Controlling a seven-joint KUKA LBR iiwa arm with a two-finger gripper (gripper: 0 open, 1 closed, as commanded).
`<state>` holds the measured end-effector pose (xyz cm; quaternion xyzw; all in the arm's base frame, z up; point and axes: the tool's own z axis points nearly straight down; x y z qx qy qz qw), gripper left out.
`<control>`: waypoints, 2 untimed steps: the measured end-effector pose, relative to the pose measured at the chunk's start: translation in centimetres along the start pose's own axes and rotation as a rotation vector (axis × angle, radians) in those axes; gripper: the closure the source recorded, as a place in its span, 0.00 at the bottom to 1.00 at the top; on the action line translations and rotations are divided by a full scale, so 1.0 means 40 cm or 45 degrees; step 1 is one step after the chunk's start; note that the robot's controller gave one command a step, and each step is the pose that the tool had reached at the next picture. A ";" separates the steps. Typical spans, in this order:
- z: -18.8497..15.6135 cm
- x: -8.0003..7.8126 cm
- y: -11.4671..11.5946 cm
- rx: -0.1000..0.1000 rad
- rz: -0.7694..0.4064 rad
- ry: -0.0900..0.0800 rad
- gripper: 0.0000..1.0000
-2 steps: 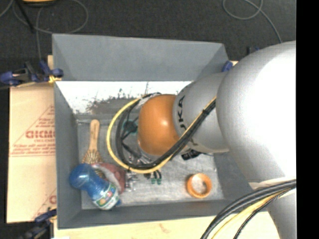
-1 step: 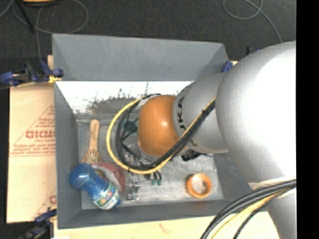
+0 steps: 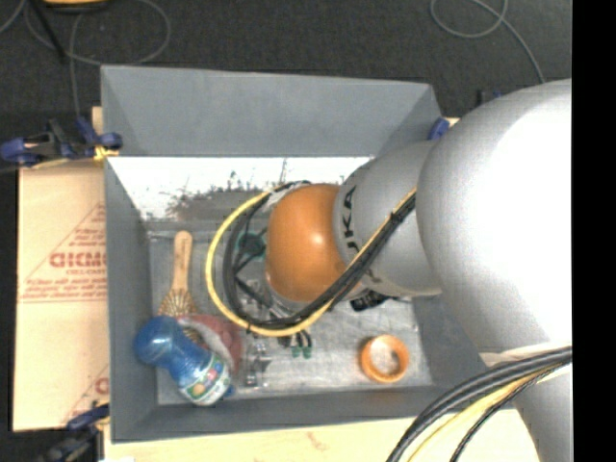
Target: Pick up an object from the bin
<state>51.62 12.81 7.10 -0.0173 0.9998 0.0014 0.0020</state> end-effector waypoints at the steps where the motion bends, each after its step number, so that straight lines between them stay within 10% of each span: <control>1: -0.005 -0.123 0.175 0.005 -0.106 -0.009 1.00; 2: -0.005 -0.123 0.175 0.005 -0.106 -0.009 1.00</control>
Offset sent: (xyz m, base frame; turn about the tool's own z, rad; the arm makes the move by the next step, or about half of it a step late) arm 0.0000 0.0000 0.0000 0.0000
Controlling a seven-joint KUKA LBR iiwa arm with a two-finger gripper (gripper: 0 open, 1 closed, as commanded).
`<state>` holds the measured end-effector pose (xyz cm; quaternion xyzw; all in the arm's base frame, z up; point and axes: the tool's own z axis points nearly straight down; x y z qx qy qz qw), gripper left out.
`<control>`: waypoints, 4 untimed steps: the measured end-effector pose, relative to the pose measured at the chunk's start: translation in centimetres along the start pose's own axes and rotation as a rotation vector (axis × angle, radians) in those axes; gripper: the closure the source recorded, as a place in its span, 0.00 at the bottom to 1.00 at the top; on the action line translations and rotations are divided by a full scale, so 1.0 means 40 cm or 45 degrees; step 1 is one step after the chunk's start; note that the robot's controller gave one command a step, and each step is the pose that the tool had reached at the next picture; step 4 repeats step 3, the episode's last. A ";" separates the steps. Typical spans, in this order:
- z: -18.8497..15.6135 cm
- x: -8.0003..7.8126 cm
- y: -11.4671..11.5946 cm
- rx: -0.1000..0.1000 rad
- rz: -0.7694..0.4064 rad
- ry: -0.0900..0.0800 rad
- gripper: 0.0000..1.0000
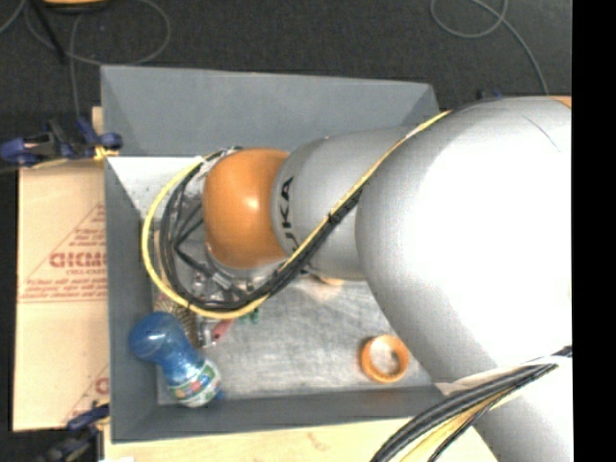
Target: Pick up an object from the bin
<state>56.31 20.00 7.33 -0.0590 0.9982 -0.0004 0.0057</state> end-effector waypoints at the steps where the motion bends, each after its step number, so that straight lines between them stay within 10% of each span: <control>1: -0.078 -0.023 -0.006 0.000 0.011 0.013 1.00; 4: -0.085 -0.013 -0.066 0.003 0.036 0.021 1.00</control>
Offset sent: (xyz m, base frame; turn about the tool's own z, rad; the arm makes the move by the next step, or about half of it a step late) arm 0.0054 -0.0252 0.0317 0.0192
